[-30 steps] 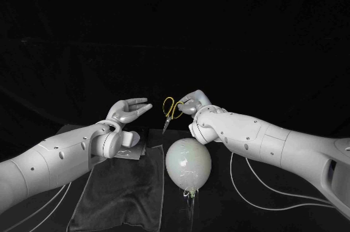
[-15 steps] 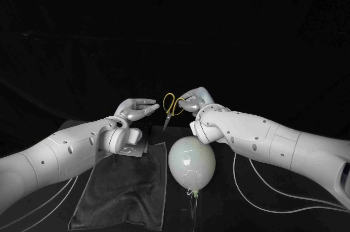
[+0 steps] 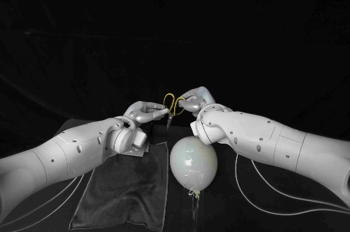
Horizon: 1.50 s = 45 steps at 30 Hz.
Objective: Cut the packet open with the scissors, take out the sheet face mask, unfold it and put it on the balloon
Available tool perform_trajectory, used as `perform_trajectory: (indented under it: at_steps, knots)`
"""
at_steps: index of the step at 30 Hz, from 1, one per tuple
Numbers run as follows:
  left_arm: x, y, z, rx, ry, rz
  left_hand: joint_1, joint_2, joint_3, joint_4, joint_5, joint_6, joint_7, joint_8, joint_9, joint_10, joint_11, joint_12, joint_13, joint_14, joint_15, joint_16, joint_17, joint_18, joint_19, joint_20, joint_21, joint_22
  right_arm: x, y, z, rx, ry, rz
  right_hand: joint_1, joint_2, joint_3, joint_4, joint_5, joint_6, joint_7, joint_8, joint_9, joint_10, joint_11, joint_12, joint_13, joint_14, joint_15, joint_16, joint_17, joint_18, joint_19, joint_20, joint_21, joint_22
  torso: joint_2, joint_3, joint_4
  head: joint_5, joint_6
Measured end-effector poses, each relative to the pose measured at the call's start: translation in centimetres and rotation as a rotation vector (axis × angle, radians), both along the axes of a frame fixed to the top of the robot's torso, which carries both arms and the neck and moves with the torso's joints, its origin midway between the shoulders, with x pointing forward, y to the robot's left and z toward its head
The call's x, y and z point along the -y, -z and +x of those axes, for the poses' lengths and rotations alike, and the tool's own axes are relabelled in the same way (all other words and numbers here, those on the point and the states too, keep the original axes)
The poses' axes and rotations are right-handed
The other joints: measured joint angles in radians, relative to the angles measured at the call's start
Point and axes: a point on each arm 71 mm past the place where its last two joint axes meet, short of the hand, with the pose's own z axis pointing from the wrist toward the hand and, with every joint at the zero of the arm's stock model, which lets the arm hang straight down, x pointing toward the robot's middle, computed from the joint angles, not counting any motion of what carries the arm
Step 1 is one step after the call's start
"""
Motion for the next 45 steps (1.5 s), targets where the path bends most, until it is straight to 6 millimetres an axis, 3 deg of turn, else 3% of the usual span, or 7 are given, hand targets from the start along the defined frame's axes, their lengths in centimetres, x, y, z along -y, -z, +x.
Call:
perform_trajectory:
  at_steps: [6,9,20,23,33,39,45]
  knots:
    - [0.5,0.2,-0.1,-0.017,0.044,0.017,0.001,0.001,-0.009,-0.001,0.000,0.009,0.004,0.004,0.003,0.009,-0.002,-0.003,0.000,-0.014,0.003,0.000,-0.007,0.000,0.001,-0.001,0.000,-0.001,-0.2,-0.1,-0.1,0.002,-0.005,0.002,0.000,0.000,0.000,0.000,0.000,-0.002,-0.001,0.000,0.000,0.001,0.000,0.004,0.000,0.000,0.000,0.000,0.000,0.000,0.000,0.000,0.000,0.000,0.001,0.0002,0.0000,0.001,-0.001]
    - [0.7,0.2,-0.2,-0.024,0.063,0.026,0.010,0.010,-0.011,-0.003,0.000,0.013,0.005,0.008,0.005,0.009,-0.002,-0.004,0.000,-0.019,0.001,-0.006,-0.009,0.016,0.000,-0.002,0.000,-0.002,-0.2,-0.1,-0.1,0.002,-0.007,0.003,-0.003,-0.003,0.002,-0.002,0.000,-0.002,-0.001,0.000,0.000,0.001,0.000,0.004,0.001,0.000,0.000,0.000,0.001,0.000,0.000,0.000,0.000,0.000,0.001,0.0002,0.0000,0.001,-0.001]
    - [1.0,0.4,-0.1,-0.043,0.090,0.048,0.029,0.029,-0.017,-0.008,0.000,0.020,0.005,0.008,0.006,0.016,-0.002,-0.011,-0.001,-0.022,0.004,-0.007,-0.013,0.018,-0.001,-0.003,0.000,-0.002,-0.5,-0.3,-0.6,-0.001,-0.025,0.015,-0.007,-0.007,0.003,-0.003,0.006,-0.003,0.000,0.003,0.002,0.001,0.000,0.004,0.001,-0.001,0.002,0.004,0.005,-0.001,0.000,0.000,0.000,0.004,0.004,0.0011,-0.0023,0.002,0.001]
    - [1.2,0.5,-0.1,-0.046,0.092,0.049,0.032,0.032,-0.017,-0.008,0.000,0.020,0.005,0.007,0.006,0.016,-0.002,-0.012,-0.001,-0.022,0.004,-0.008,-0.013,0.032,-0.001,-0.003,0.000,-0.002,-0.6,-0.3,-0.8,-0.004,-0.032,0.024,-0.007,-0.007,0.003,-0.003,0.007,-0.004,0.000,0.003,0.002,0.001,0.000,0.004,0.001,-0.001,0.002,0.004,0.005,-0.001,0.000,0.000,0.000,0.004,0.005,0.0012,-0.0030,0.002,0.002]
    - [1.8,0.7,0.1,-0.060,0.101,0.049,0.043,0.043,-0.019,-0.011,0.000,0.029,0.007,0.008,0.009,0.016,-0.002,-0.016,-0.001,-0.033,0.000,-0.014,-0.018,0.032,0.016,-0.001,0.000,-0.002,-1.0,-0.5,-1.2,-0.019,-0.047,0.055,-0.013,-0.005,0.008,-0.008,0.007,-0.004,0.001,0.003,0.004,0.002,0.001,0.004,0.003,0.000,0.004,0.004,0.007,-0.007,0.000,0.000,0.000,0.007,0.006,0.0013,-0.0036,0.002,0.003]
    - [2.3,0.7,0.1,-0.068,0.105,0.037,0.074,0.074,-0.009,-0.027,0.000,0.046,0.008,0.020,0.014,0.026,-0.012,-0.018,-0.002,-0.040,0.000,-0.019,-0.021,0.047,0.019,0.003,0.000,-0.002,-1.1,-0.6,-1.3,-0.020,-0.046,0.067,-0.013,-0.005,0.008,-0.008,0.006,-0.001,-0.002,0.002,0.006,0.004,-0.001,0.002,0.003,0.001,0.004,0.004,0.008,-0.007,0.000,0.000,0.000,0.008,0.007,0.0006,-0.0032,0.002,0.006]
    - [2.3,0.8,0.1,-0.076,0.098,0.025,0.165,0.134,0.056,-0.061,0.000,0.118,0.016,0.056,0.027,0.081,-0.027,-0.008,-0.001,0.056,-0.016,-0.002,-0.002,0.048,0.082,0.001,0.019,0.004,-1.0,-0.6,-1.2,-0.020,-0.041,0.073,-0.013,-0.005,0.008,-0.008,0.006,-0.001,-0.002,0.001,0.006,0.005,-0.001,0.000,0.003,0.002,0.002,0.004,0.008,-0.007,0.000,0.000,0.000,0.008,0.007,0.0000,-0.0052,0.009,0.005]
